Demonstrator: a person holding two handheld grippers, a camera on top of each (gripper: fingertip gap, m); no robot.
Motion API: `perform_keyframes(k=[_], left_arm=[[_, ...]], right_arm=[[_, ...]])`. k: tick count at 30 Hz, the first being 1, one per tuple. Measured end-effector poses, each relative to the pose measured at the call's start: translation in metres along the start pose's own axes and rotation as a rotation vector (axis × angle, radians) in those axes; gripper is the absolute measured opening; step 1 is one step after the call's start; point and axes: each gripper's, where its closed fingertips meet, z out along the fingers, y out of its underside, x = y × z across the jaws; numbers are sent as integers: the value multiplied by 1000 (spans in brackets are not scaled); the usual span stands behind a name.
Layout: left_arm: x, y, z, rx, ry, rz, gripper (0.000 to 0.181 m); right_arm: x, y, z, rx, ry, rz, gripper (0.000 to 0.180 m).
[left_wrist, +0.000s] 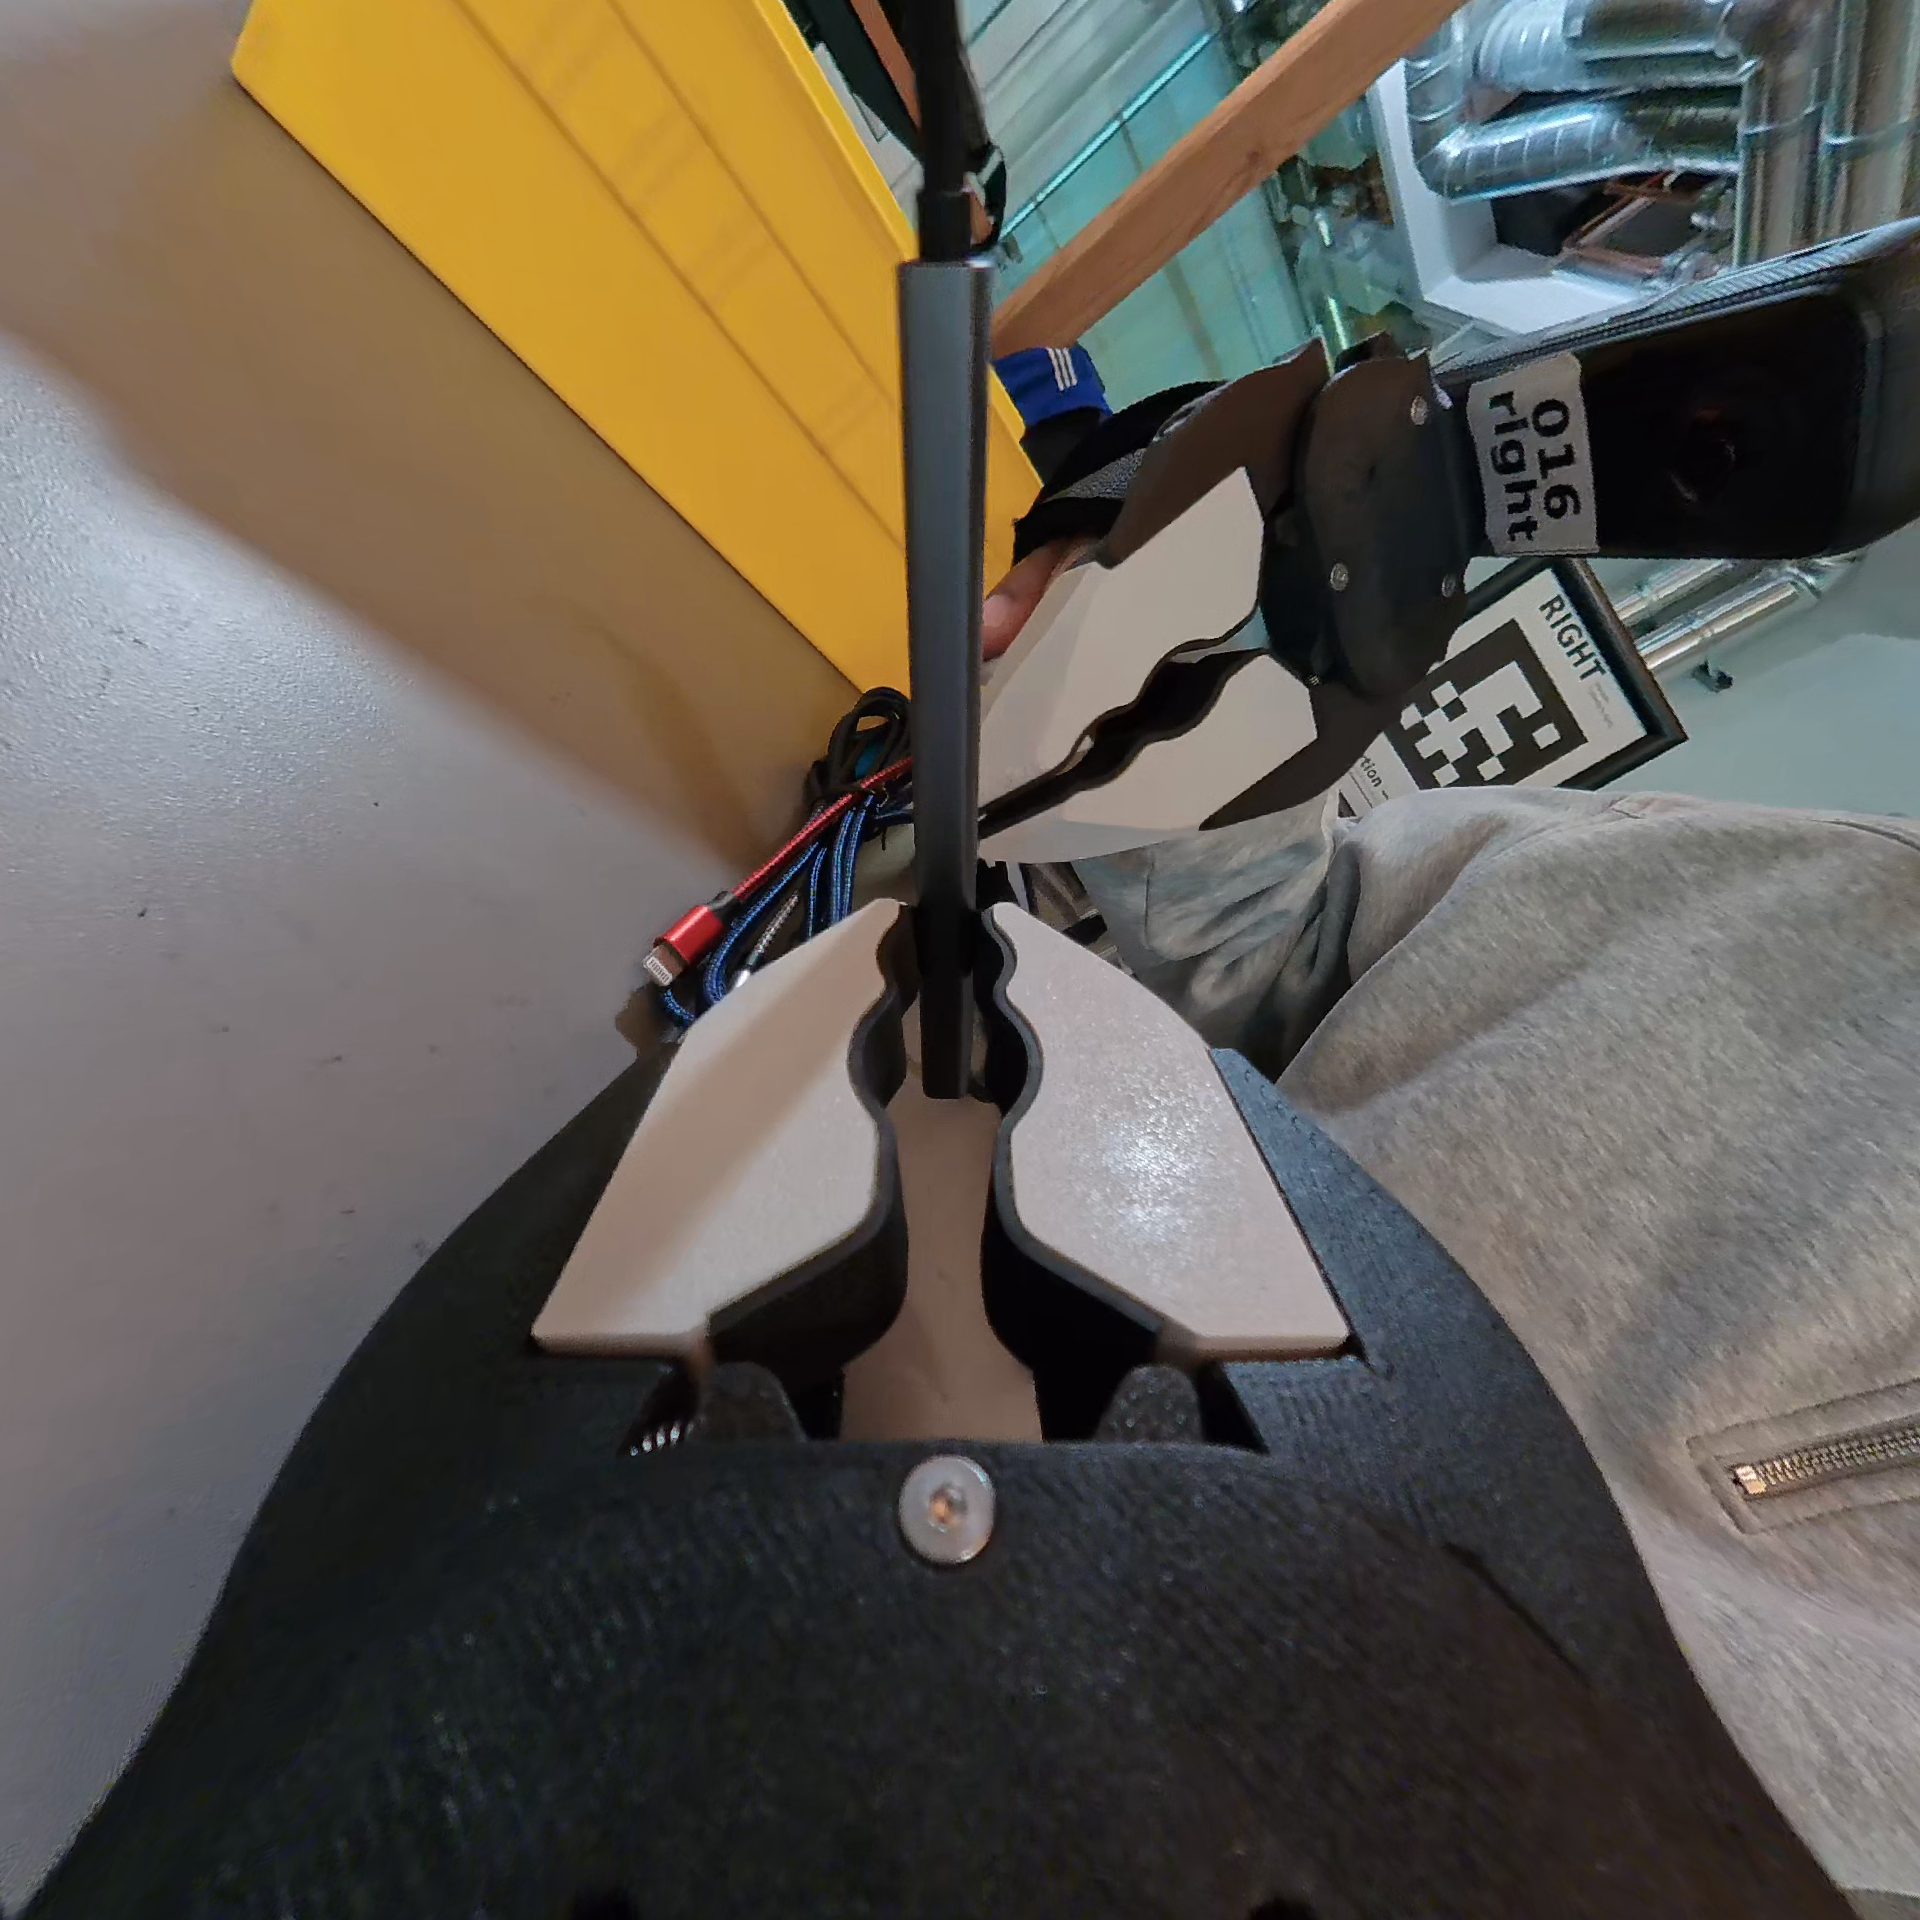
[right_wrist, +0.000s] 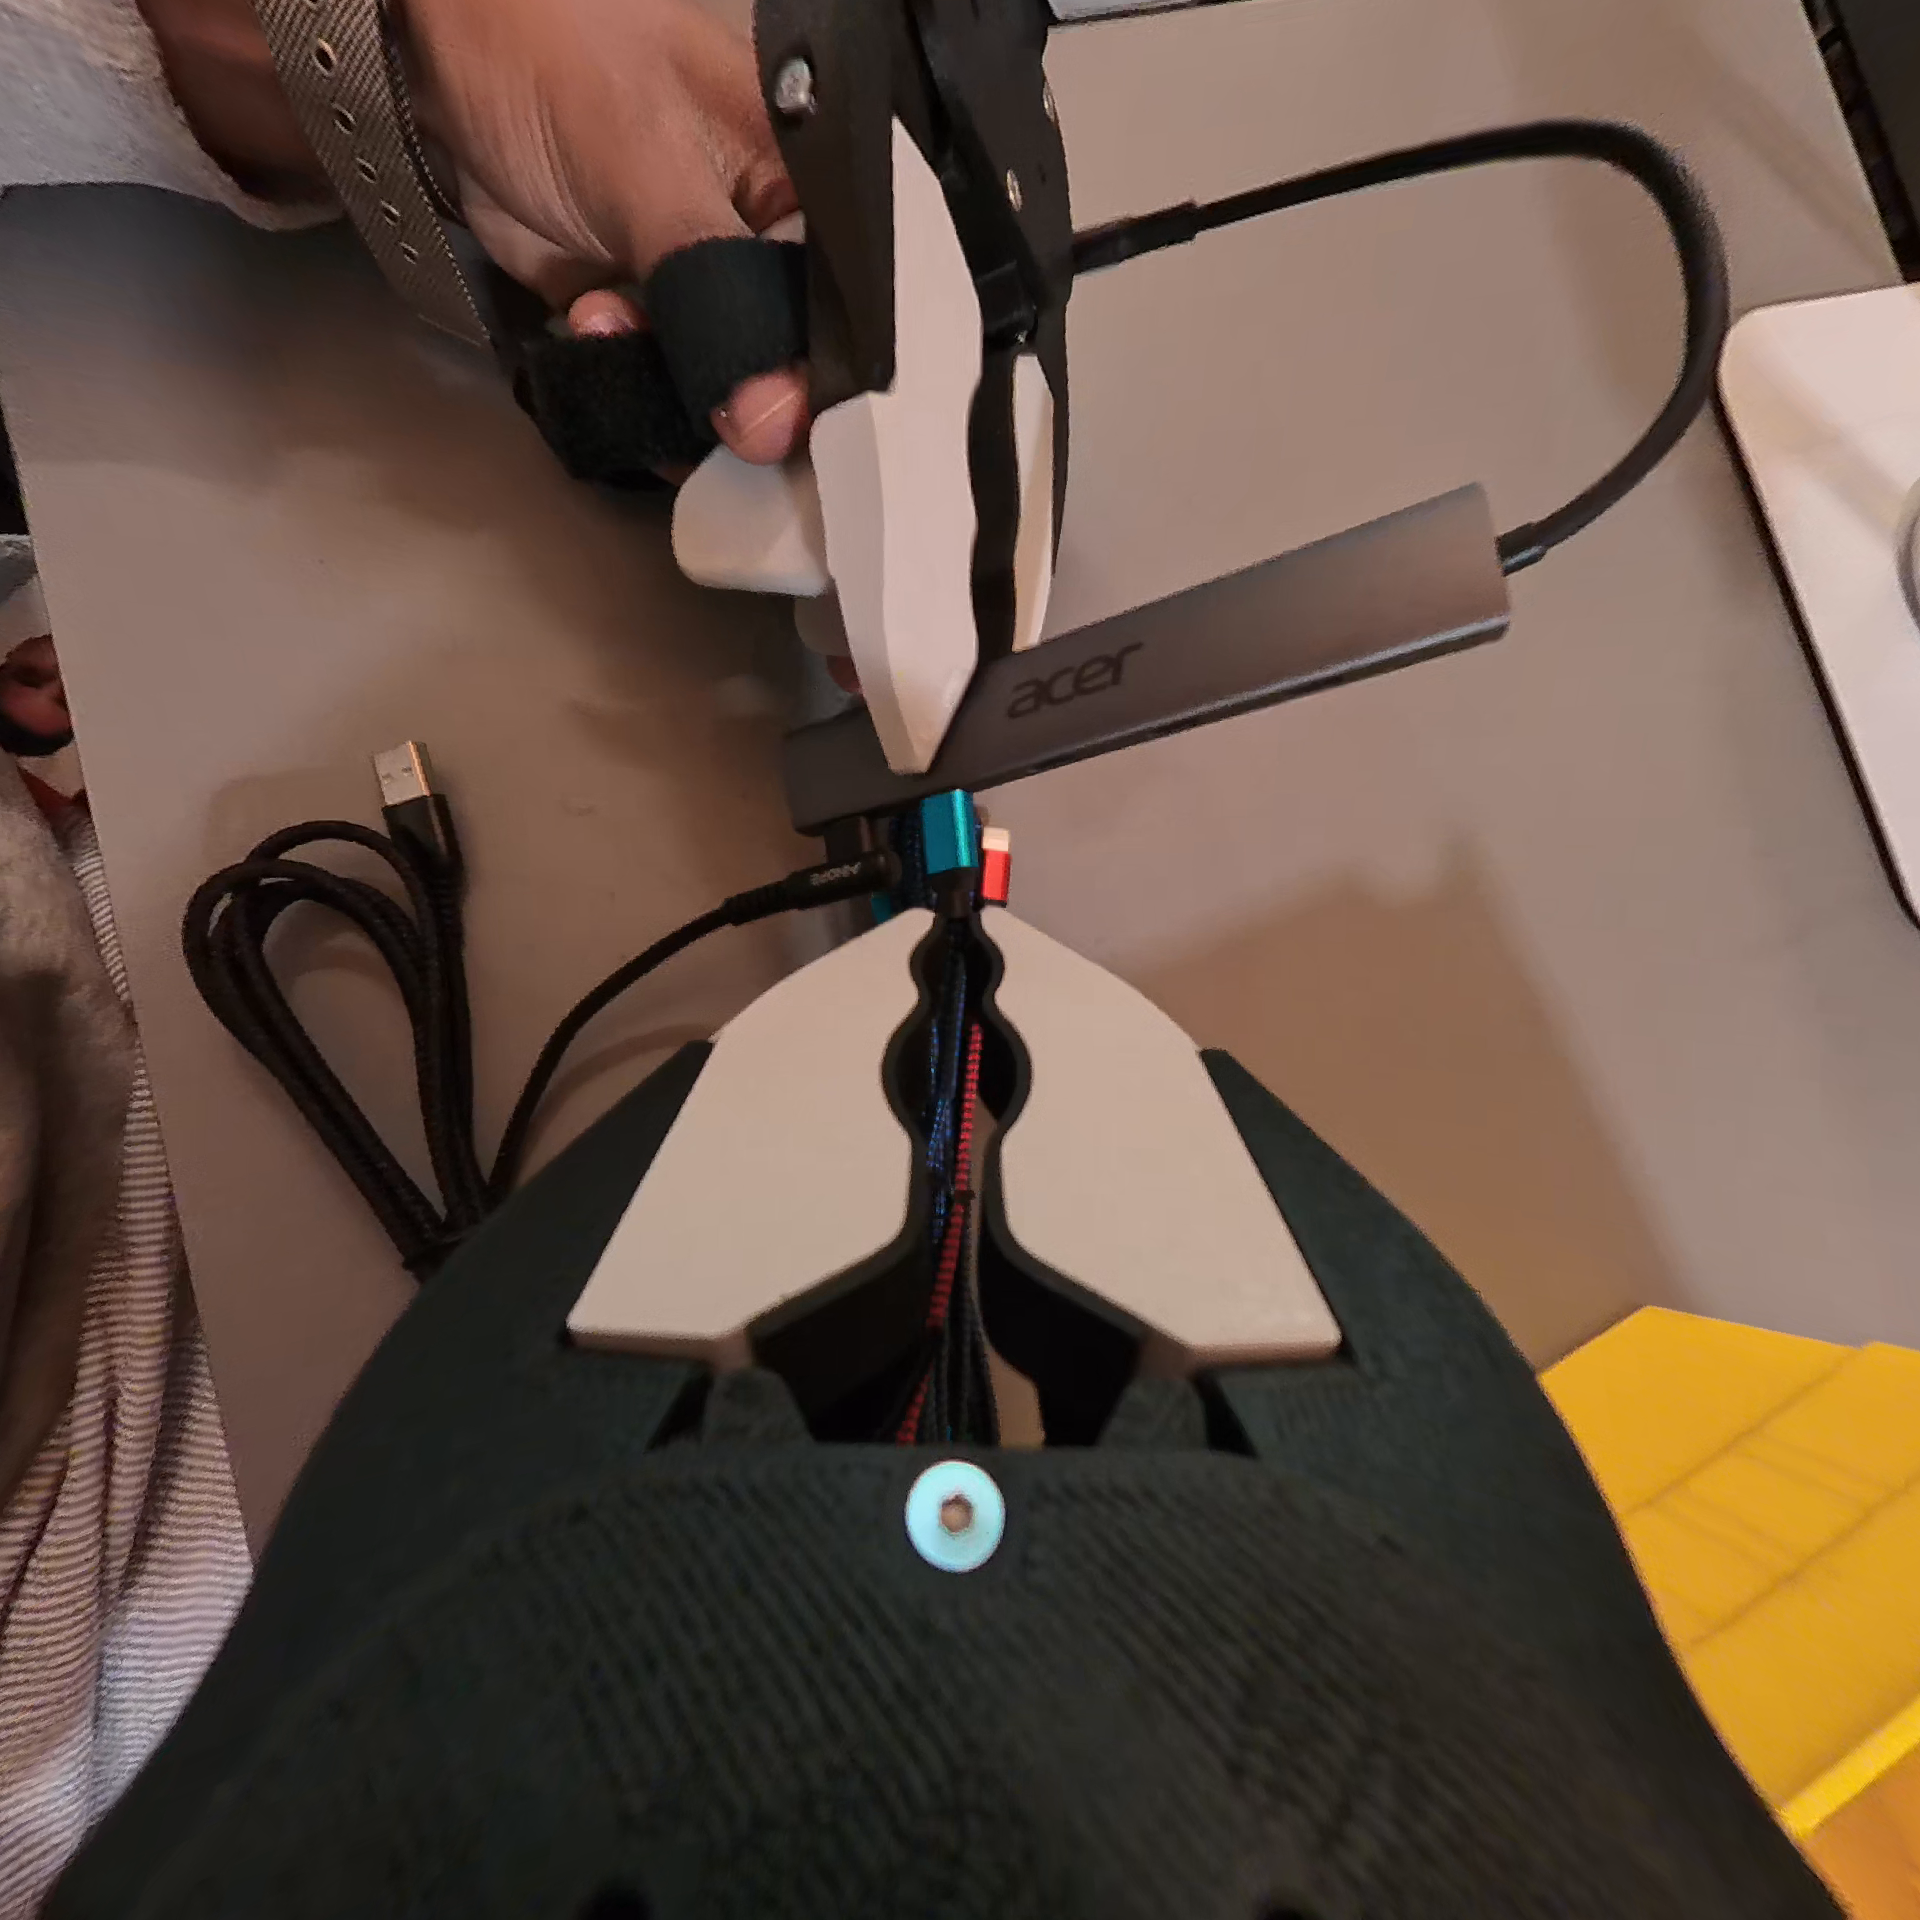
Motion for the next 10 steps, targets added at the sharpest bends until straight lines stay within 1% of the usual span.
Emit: perform_keyframes(k=[1, 10], left_arm=[[0, 0, 0, 1, -2, 3, 9], [-1, -2, -1, 15, 8, -19, 9]], right_arm=[[-1, -1, 0, 6, -2, -8, 1], [0, -1, 1, 1, 16, -16, 2]])
